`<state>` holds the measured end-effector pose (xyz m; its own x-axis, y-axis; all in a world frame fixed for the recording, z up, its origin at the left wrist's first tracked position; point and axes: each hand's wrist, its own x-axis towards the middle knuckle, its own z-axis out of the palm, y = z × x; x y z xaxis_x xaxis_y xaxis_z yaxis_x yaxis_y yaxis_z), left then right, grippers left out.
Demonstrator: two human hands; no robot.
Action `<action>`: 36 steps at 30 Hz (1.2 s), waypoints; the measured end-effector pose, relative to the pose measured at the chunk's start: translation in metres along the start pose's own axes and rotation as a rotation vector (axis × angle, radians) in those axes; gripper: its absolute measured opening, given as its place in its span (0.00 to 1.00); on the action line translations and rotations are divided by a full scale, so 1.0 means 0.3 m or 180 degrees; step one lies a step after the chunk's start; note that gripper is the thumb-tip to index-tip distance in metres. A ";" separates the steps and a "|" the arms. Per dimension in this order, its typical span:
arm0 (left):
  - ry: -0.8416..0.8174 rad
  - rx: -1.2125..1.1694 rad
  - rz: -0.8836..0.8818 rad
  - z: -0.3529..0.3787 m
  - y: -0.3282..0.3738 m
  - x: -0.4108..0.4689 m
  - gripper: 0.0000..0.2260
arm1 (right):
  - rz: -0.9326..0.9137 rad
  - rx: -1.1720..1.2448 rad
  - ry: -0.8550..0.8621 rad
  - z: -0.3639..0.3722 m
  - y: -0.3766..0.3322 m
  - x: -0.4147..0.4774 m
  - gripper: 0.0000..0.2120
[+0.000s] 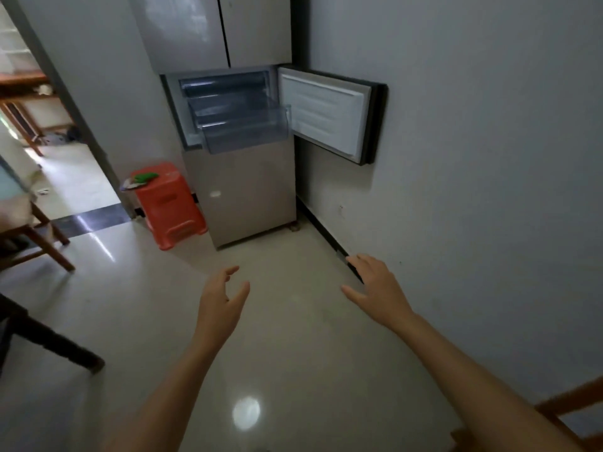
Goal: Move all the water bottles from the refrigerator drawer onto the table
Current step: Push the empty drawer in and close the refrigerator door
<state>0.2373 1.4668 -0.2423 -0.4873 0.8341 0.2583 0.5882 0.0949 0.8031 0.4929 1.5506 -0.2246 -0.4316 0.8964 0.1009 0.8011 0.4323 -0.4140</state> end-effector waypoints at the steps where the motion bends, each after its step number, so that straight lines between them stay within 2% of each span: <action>1: 0.0048 -0.0004 -0.0047 0.000 -0.009 0.019 0.14 | -0.0033 -0.0040 -0.0057 0.008 0.009 0.032 0.29; 8: 0.0522 0.0064 -0.0297 -0.007 -0.142 0.252 0.13 | -0.0340 -0.0198 -0.0189 0.054 0.028 0.385 0.29; 14: 0.0923 -0.0096 -0.0473 0.021 -0.242 0.570 0.14 | -0.0575 -0.0263 -0.0248 0.075 -0.010 0.758 0.29; 20: 0.0983 -0.0182 -0.0528 0.060 -0.311 0.883 0.14 | -0.0641 -0.0394 -0.0218 0.077 -0.025 1.112 0.28; 25: 0.0921 -0.0144 -0.0627 0.106 -0.373 1.050 0.14 | -0.0546 -0.0555 -0.0452 0.137 0.028 1.286 0.29; 32: 0.0849 0.0000 -0.0720 0.243 -0.428 1.304 0.14 | -0.0432 -0.0500 -0.0514 0.171 0.134 1.601 0.28; 36: 0.0867 0.0099 -0.0629 0.364 -0.424 1.552 0.15 | -0.0577 -0.0354 -0.0530 0.208 0.185 1.894 0.28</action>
<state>0.0062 1.9026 -0.2828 -0.7460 0.6225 0.2367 0.4825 0.2603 0.8363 0.2663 2.0778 -0.2466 -0.6271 0.7789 0.0105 0.7411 0.6007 -0.2999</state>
